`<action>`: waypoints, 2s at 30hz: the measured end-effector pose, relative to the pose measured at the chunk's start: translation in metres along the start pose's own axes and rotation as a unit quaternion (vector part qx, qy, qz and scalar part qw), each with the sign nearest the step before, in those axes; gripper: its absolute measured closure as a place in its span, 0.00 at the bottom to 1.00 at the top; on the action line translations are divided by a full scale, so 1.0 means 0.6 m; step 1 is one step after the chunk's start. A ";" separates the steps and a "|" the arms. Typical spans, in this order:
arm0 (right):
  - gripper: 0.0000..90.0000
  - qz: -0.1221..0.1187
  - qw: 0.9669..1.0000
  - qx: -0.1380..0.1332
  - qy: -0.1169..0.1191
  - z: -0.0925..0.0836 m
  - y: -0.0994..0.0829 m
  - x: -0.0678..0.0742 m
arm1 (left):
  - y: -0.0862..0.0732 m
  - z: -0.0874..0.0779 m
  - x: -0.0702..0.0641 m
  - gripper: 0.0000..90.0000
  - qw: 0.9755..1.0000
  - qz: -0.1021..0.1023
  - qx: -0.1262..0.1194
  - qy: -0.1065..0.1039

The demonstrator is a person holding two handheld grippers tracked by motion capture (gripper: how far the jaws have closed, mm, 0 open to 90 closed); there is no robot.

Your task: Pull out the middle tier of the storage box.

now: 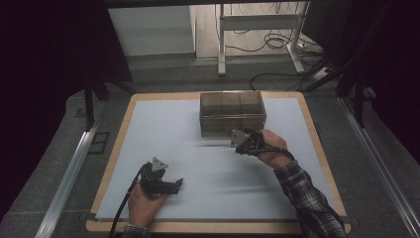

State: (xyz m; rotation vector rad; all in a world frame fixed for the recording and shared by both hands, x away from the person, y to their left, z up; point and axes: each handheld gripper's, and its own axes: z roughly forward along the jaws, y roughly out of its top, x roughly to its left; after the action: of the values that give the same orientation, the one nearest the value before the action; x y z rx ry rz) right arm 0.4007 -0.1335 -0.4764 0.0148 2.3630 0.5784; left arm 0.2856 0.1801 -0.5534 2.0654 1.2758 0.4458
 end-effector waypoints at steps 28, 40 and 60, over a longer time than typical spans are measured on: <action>0.76 0.085 0.989 -0.032 0.120 -0.014 -0.024 -0.084 | 0.000 0.000 0.000 0.01 1.000 -0.001 0.000 0.000; 0.76 0.082 0.984 -0.025 0.157 -0.010 -0.052 -0.122 | 0.000 0.000 0.000 0.01 1.000 -0.001 0.000 0.000; 0.84 0.069 0.971 0.002 0.228 0.038 -0.086 -0.150 | 0.000 0.000 0.000 0.01 1.000 -0.001 0.000 0.000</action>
State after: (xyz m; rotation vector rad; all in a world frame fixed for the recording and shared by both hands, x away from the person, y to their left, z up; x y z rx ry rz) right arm 0.4913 -0.1859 -0.4559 0.0534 2.8259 0.7047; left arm 0.2855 0.1800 -0.5534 2.0632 1.2782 0.4440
